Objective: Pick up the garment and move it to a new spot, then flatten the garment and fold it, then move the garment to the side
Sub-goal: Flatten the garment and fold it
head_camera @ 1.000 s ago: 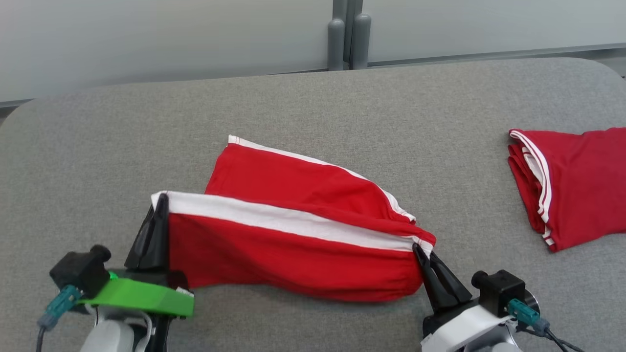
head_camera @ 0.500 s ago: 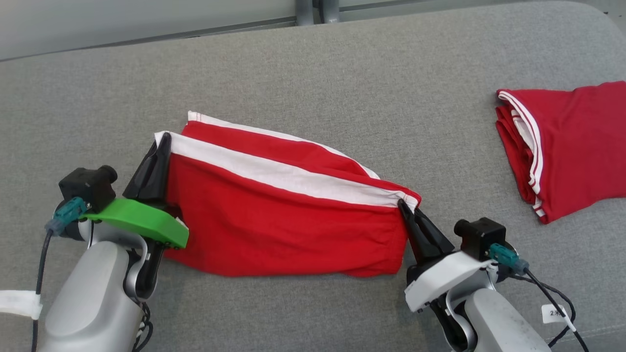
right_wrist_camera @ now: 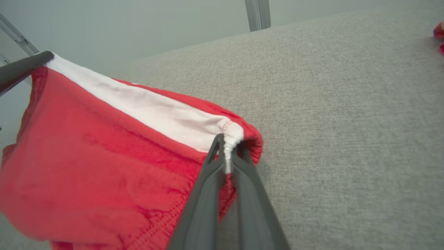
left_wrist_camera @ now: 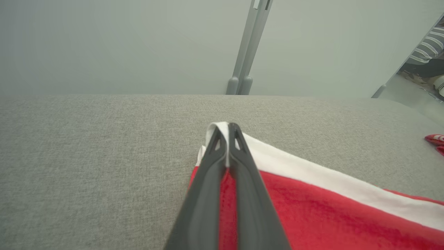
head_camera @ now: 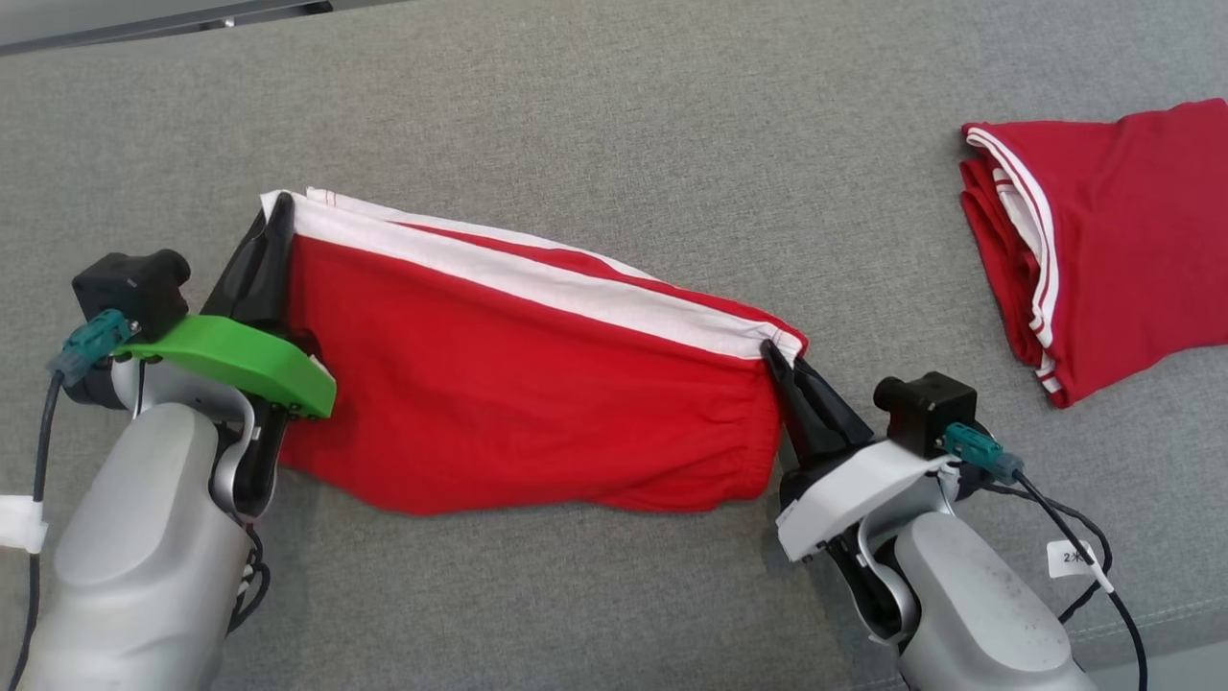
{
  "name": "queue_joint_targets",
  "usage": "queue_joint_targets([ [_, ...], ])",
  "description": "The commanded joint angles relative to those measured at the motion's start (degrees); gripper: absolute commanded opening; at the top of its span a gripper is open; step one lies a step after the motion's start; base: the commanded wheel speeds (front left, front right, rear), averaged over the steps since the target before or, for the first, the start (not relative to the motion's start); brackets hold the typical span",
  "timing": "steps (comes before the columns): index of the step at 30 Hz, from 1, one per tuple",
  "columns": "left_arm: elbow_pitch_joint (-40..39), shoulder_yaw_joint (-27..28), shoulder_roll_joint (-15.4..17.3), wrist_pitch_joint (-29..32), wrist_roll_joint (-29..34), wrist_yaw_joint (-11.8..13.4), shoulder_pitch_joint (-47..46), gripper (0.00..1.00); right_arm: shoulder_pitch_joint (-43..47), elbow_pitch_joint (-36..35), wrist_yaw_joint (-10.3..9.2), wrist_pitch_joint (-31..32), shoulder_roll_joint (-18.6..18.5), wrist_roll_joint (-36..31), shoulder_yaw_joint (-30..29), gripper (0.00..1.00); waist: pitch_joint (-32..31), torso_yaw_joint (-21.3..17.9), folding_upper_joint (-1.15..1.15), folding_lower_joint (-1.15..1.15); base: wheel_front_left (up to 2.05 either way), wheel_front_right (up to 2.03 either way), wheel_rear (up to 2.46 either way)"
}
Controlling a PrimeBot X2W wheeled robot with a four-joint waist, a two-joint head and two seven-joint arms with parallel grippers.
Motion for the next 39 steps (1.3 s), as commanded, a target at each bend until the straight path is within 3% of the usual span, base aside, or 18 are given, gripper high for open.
queue_joint_targets([
  [1, 0.62, 0.22, 0.7, 0.0, -0.05, -0.08, -1.46, 0.0, -1.0, 0.18, -0.08, -0.24, -0.12, 0.41, 0.21, 0.0, 0.55, -0.41, 0.21, 0.0, 0.0, 0.0, 0.0],
  [11, 5.95, -0.72, 1.22, 0.0, 0.45, -0.08, -5.29, 0.0, -2.85, -0.18, -0.08, -0.21, -0.14, 1.71, 1.62, 0.0, 1.87, -1.35, 0.21, 0.0, 0.0, 0.0, 0.0],
  [12, 6.58, -0.81, 1.21, -0.01, 0.51, -0.08, -5.58, 0.0, -2.94, -0.3, -0.08, -0.21, -0.14, 1.67, 1.57, 0.15, 1.88, -1.42, 0.21, 0.0, 0.0, 0.0, 0.0],
  [13, 7.1, -0.78, 1.19, 0.0, 0.46, -0.08, -5.8, 0.27, -2.97, -0.49, -0.08, -0.21, -0.14, 1.58, 1.39, 0.35, 1.9, -1.48, 0.21, 0.0, 0.0, 0.0, 0.0],
  [14, 7.4, -0.81, 1.11, 0.0, 0.5, -0.08, -5.99, 0.46, -2.91, -0.66, -0.08, -0.21, -0.14, 1.5, 1.29, 0.47, 1.88, -1.51, 0.21, 0.0, 0.0, 0.0, 0.0],
  [15, 7.67, -1.05, 0.97, 0.0, 0.53, -0.08, -6.13, 0.54, -2.79, -0.78, -0.08, -0.21, -0.14, 1.42, 1.25, 0.74, 1.84, -1.54, 0.21, 0.0, 0.0, 0.0, 0.0],
  [16, 7.95, -1.29, 0.8, 0.0, 0.51, -0.08, -6.22, 0.72, -2.72, -0.91, -0.08, -0.21, -0.14, 1.16, 1.2, 0.99, 1.78, -1.56, 0.21, 0.0, 0.0, 0.0, 0.0],
  [17, 8.32, -1.55, 0.67, 0.0, 0.48, -0.08, -6.29, 0.86, -2.63, -1.02, -0.08, -0.21, -0.14, 1.05, 1.18, 1.0, 1.7, -1.56, 0.21, 0.0, 0.0, 0.0, 0.0],
  [19, 9.22, -2.25, 0.69, 0.0, 0.51, -0.08, -6.59, 1.0, -2.25, -1.18, -0.08, -0.21, -0.13, 0.72, 1.14, 1.0, 1.51, -1.59, 0.21, 0.0, 0.0, 0.0, 0.0],
  [28, 14.36, -6.57, 0.99, 0.0, 0.86, -0.08, -8.94, 1.0, -1.34, -1.69, -0.08, -0.21, -0.13, -0.38, 1.6, 1.0, 0.31, -1.92, 0.21, 0.0, 0.0, 0.0, 0.0],
  [39, 12.82, -5.57, 0.55, 0.0, -0.77, -0.09, -4.86, 1.0, 2.13, -2.24, -0.07, -0.12, -0.14, -3.12, -2.2, 1.0, -3.38, -0.71, 0.21, 0.0, 0.0, 0.0, 0.0],
])
